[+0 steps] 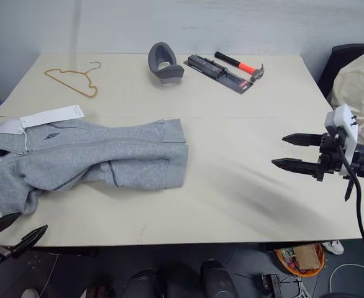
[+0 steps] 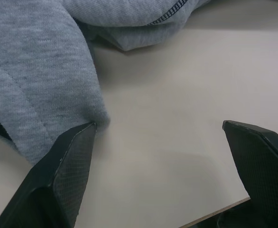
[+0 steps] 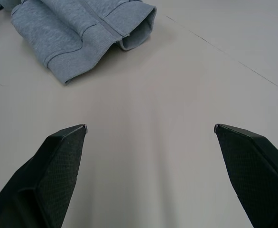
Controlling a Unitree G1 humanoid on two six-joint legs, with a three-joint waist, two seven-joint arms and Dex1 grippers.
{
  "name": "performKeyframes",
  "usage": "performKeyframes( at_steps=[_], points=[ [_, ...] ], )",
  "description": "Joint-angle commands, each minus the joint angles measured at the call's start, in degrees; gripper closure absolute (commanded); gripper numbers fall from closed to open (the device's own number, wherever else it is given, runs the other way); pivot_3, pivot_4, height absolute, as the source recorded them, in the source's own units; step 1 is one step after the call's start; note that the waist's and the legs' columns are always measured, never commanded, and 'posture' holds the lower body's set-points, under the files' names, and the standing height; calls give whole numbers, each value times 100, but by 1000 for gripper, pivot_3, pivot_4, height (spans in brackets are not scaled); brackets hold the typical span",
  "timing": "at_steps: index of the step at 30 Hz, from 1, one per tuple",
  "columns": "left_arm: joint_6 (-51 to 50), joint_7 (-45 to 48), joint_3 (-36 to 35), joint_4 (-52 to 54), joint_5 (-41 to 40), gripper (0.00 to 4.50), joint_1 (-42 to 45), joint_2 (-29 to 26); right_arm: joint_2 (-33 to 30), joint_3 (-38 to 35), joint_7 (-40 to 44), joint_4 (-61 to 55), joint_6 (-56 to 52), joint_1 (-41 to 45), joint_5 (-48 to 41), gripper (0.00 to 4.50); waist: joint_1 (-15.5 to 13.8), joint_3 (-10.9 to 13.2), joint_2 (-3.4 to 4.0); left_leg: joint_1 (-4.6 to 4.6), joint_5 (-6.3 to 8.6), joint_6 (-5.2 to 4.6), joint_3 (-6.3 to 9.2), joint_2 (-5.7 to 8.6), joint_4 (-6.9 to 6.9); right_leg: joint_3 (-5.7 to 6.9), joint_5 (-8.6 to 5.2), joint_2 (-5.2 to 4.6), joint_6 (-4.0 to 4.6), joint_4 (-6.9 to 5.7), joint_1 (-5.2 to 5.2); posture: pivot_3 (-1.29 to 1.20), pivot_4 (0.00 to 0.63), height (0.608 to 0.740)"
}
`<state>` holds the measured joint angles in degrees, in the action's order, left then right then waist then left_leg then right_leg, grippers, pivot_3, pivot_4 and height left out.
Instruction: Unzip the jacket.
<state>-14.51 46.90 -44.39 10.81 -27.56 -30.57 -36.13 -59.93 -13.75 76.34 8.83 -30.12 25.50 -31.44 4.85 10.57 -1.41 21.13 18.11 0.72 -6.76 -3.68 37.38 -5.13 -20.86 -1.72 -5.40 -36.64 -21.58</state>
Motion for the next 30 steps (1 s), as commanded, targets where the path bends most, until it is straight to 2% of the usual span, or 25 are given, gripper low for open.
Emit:
performKeyframes(
  at_steps=[1, 20, 26, 30],
  points=[
    [117, -21, -40, 28, 53, 11, -72, 9, -24, -97, 5, -124, 53, -2, -27, 0, 0, 0, 0, 0, 0, 0, 0, 0, 1, 0, 0, 0, 0, -1, 0, 0, 150, 740],
    [-224, 155, 232, 26, -30, 11, 76, -175, 85, -148, -327, -627, -28, -318, -102, 0, 3, 0, 0, -3, 0, -1, 1, 0, 21, -2, 0, 1, 0, -29, 0, 0, 150, 740],
    [-145, 301, 275, 153, 21, 11, 43, -222, 159, -150, -446, -981, -142, -374, -219, 0, 1, -1, -1, -2, 0, -1, 2, -1, 19, -1, 0, 1, 0, -28, 0, 0, 150, 740],
    [-435, 581, 160, 598, -230, 11, -22, -489, 355, 19, -652, -1635, -103, -564, -208, 0, -2, -1, -2, 0, 0, -1, 4, -1, 21, 0, 0, 1, 0, -28, 0, 0, 150, 740]
  ],
)
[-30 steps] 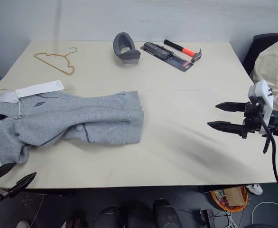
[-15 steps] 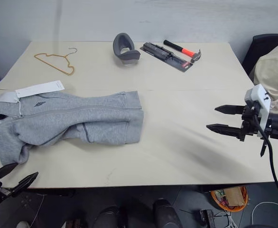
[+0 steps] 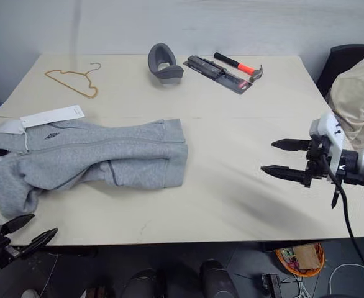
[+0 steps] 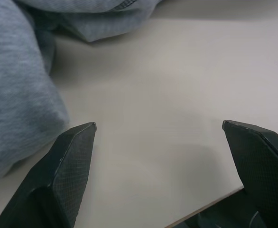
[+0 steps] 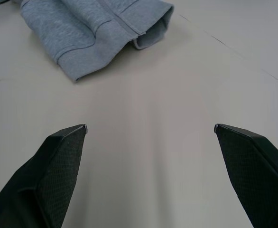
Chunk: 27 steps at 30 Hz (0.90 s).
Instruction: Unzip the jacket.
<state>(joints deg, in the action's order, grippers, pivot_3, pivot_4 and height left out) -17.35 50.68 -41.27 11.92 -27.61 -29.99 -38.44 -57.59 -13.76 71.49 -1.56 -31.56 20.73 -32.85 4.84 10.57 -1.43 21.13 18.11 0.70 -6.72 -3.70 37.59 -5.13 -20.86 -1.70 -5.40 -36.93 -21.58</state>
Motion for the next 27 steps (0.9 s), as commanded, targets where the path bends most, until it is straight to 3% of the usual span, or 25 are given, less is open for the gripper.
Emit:
performKeyframes(
  at_steps=[1, 7, 13, 18, 27],
  points=[
    [-279, 244, -182, 592, -276, 11, -80, -376, 220, 130, -299, -822, 86, -111, -7, 0, -1, -1, -1, 1, 0, 0, 1, 0, 0, 0, 0, 0, 0, 0, 0, 0, 150, 740],
    [-1023, 751, -543, 875, -844, 11, 144, -1234, 1225, 1539, -1280, -1948, 1140, -95, 1248, 0, 13, -5, -11, 0, 0, 0, 4, 1, -1, 3, 0, 0, 0, -5, 0, 0, 150, 740],
    [-1319, 1073, -557, 642, -711, 11, 490, -2021, 2521, 2902, -2331, -1420, 2313, 225, 2860, 0, 24, -5, -12, 2, -13, 23, 1, -1, -1, 10, -3, 10, 8, -26, -20, 0, 150, 740],
    [-1495, 996, -607, 440, -688, 11, 839, -2138, 3201, 3489, -2758, -366, 2952, 719, 3596, 0, 24, -7, -20, 9, -14, 22, -25, 3, 17, 27, -4, 12, 10, -55, -44, 0, 150, 740],
    [-1729, 918, -727, 521, -570, 11, 967, -2056, 3629, 4072, -2640, 614, 3736, 848, 4107, 0, 68, -7, -34, 19, -19, 30, -45, -7, 30, 26, -11, 17, 21, -95, -80, 0, 150, 740]
  ],
)
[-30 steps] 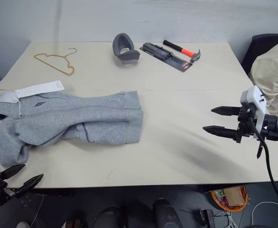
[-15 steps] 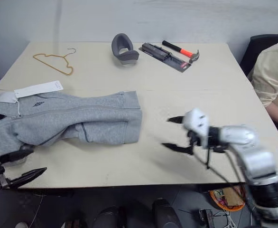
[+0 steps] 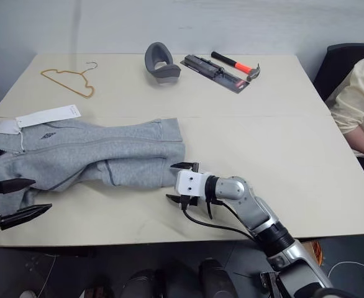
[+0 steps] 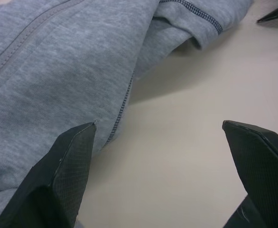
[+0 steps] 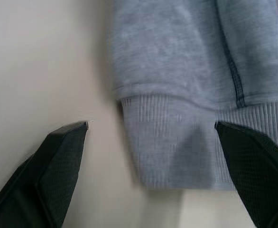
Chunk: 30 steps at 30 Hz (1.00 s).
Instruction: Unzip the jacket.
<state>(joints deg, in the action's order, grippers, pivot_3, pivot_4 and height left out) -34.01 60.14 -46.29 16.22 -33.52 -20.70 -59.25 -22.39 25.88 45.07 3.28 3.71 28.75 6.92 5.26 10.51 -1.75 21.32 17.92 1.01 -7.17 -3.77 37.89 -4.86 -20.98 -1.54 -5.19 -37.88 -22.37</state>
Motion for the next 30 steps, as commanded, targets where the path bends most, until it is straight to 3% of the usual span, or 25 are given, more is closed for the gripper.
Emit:
performKeyframes(
  at_steps=[1, 4, 7, 13, 19, 25, 30],
  points=[
    [-95, -41, -229, 123, 15, 11, 42, 37, 163, 120, -42, 218, 243, 71, 183, 0, 43, -2, -3, -1, -1, 2, 0, -1, 1, 0, 0, 1, 0, -4, 1, 0, 150, 740],
    [-194, -97, -241, 272, -13, 11, 26, 99, 350, 77, -324, 557, 278, 206, 377, 0, 112, -4, -7, -5, -3, 6, 2, -2, 1, 1, 0, 2, 1, -11, 2, 0, 150, 740],
    [-288, -164, -248, 437, -47, 0, -2, 201, 545, -7, -675, 1043, 322, 440, 561, 502, 153, -5, -7, -7, -6, 12, 4, -5, 1, -1, -1, 5, 2, -18, 1, 0, 150, 740],
    [-569, -243, -213, 728, -262, 0, 84, 344, 595, -52, -804, 1401, 544, 519, 604, 2324, 131, -8, -12, -7, -7, 12, 10, -3, 3, -3, -2, -1, 4, -18, 5, 0, 150, 740],
    [-952, -196, -100, 876, -745, 0, 353, 292, 311, -162, -633, 1219, 649, 291, 500, 4463, 106, -8, -13, -7, -7, 10, 26, -1, 7, -2, -2, -4, 5, -13, 15, 0, 150, 740],
    [-1292, 42, 42, 1088, -1207, 0, 482, 175, -28, -366, -507, 798, 514, 53, 415, 4463, 99, -8, -13, -6, -5, 8, 32, 1, 7, 3, -2, -16, 5, -8, 20, 0, 150, 740],
    [-1614, 383, 109, 1379, -1719, 0, 520, -39, -685, -827, -297, 209, 264, -275, 240, 4463, 33, -8, -13, -4, -4, 6, 34, 5, 7, 4, -2, -19, 5, -1, 24, 0, 150, 740]
  ],
)
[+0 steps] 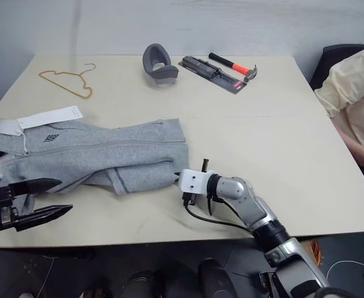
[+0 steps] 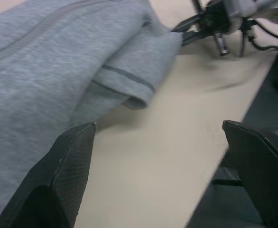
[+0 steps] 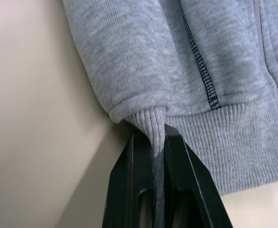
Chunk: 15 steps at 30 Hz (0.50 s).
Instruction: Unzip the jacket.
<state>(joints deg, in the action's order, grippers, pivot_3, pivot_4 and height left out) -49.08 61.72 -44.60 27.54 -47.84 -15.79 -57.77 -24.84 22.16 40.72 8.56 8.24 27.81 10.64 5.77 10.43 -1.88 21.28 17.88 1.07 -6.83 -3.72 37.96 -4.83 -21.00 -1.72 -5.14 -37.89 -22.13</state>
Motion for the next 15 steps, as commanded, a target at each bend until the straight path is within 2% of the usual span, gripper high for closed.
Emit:
performKeyframes(
  at_steps=[1, 7, 11, 15],
  points=[
    [-77, 303, -18, 291, -260, 0, 7, -242, -626, -583, 209, -420, -226, -272, -188, 4463, -54, 1, -1, 0, 0, -1, 0, 1, 0, 0, 0, -1, 0, 1, 0, 0, 150, 740],
    [353, 479, 344, 150, 189, 0, 94, -449, -1915, -1414, 717, -705, -246, -883, -556, 4463, -156, 8, 10, -9, 4, -7, 5, 8, 1, 6, 0, -4, 1, 20, 21, 0, 150, 740],
    [775, 442, 713, -2, 620, 0, 272, -501, -2715, -2063, 935, -302, -91, -1152, -761, 4463, -156, 12, 18, -14, 5, -9, 3, 7, 2, 2, 0, -1, 0, 21, 26, 0, 150, 740],
    [1238, 227, 1119, -213, 1075, 0, 641, -423, -3151, -2325, 1114, 26, 107, -1321, -874, 4463, -181, 14, 22, -16, 7, -14, -1, 8, 4, -2, 0, 1, 0, 27, 30, 0, 150, 740]
  ],
)
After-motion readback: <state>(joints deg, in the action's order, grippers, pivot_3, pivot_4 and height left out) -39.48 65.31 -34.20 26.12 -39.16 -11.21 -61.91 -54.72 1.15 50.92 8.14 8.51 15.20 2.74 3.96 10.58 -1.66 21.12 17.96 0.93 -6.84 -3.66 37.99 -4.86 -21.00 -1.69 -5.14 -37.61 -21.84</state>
